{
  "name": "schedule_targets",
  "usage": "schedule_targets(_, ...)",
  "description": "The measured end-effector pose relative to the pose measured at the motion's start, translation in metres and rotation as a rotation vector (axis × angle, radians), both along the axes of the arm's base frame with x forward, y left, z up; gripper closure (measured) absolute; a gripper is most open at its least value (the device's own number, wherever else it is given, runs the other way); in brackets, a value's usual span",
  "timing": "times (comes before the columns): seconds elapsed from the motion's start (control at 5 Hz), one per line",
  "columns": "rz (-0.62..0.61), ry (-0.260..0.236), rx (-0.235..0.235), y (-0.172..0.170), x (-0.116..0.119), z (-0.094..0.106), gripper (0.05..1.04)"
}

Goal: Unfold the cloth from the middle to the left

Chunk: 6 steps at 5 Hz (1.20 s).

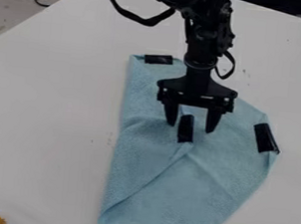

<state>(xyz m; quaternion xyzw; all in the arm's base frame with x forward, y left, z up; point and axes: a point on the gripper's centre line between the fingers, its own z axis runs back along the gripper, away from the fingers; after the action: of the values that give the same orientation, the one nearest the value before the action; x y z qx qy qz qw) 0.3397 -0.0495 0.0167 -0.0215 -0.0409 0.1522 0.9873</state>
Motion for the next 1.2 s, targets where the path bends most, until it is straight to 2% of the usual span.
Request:
schedule_targets(0.2,-0.014,0.006,-0.001,0.001,0.003,-0.003,0.371)
schedule_targets(0.4,-0.023,0.008,-0.006,0.000,0.003,-0.003,0.492)
schedule_targets(0.6,-0.029,0.020,-0.007,0.000,0.005,-0.009,0.761)
schedule_targets(0.8,-0.029,0.020,-0.012,-0.001,0.006,-0.007,0.935)
schedule_targets(1.0,-0.012,0.027,0.006,0.001,0.005,-0.007,1.007)
schedule_targets(1.2,0.008,-0.010,0.036,-0.002,0.001,0.015,1.015)
